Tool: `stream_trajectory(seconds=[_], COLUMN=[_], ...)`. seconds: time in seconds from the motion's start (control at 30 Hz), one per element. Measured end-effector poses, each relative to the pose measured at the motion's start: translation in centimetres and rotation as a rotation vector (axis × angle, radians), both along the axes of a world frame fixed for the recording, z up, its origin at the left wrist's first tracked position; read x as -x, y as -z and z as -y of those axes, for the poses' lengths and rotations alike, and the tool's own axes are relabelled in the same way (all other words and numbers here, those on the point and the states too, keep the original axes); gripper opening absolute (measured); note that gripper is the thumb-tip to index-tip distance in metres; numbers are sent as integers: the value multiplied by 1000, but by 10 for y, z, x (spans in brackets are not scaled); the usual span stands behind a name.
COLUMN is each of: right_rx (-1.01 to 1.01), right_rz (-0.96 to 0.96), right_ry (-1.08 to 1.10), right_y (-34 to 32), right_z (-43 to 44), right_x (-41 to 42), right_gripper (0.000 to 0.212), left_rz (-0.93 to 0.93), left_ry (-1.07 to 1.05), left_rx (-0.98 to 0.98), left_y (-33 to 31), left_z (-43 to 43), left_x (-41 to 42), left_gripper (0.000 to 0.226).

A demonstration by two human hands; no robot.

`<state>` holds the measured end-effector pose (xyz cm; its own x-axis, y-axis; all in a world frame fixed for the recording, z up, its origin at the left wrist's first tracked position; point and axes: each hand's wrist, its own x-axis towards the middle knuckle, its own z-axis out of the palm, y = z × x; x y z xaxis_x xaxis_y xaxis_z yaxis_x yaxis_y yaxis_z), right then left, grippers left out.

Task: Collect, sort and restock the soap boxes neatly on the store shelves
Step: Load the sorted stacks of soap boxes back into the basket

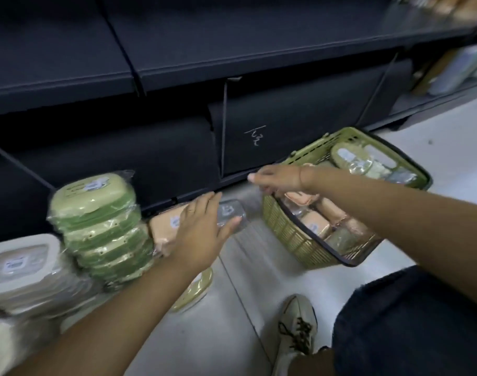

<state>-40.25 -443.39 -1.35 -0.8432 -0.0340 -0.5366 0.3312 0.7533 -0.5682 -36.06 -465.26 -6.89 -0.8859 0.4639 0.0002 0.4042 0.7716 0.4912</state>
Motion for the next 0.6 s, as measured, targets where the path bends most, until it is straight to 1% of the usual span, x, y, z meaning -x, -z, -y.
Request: stream_trajectory(seconds=[0.07, 0.1, 0.17, 0.23, 0.27, 0.33, 0.37, 0.4, 0.5, 0.6], right_rx=[-3, -28, -129, -229, -235, -208, -187, -167, -120, -162], right_rz=[-44, -64, -66, -38, -18, 6, 14, 23, 55, 132], right_ry=[145, 209, 316, 415, 458, 507, 542, 574, 616, 591], right_y=[-13, -12, -1, 23, 38, 67, 82, 94, 124, 155], right_z=[-63, -97, -157, -200, -214, -234, -241, -247, -260, -272], right_x=[3, 2, -8, -22, -30, -41, -42, -42, -29, -16], right_gripper=[36, 38, 51, 72, 72, 58, 56, 59, 79, 100], left_rz=[7, 6, 63, 203, 283, 440, 502, 543, 594, 620], left_ry=[69, 93, 124, 129, 119, 63, 26, -6, -56, -122], left_rx=[-29, -51, -109, -127, -132, -149, -134, -94, 49, 118], left_y=[-5, -4, -1, 7, 13, 31, 40, 50, 78, 96], left_z=[-53, -79, -128, -175, -197, -231, -244, -254, -270, -279], left_x=[15, 21, 30, 39, 44, 54, 60, 66, 86, 99], left_gripper=[83, 74, 62, 56, 54, 56, 58, 61, 68, 71])
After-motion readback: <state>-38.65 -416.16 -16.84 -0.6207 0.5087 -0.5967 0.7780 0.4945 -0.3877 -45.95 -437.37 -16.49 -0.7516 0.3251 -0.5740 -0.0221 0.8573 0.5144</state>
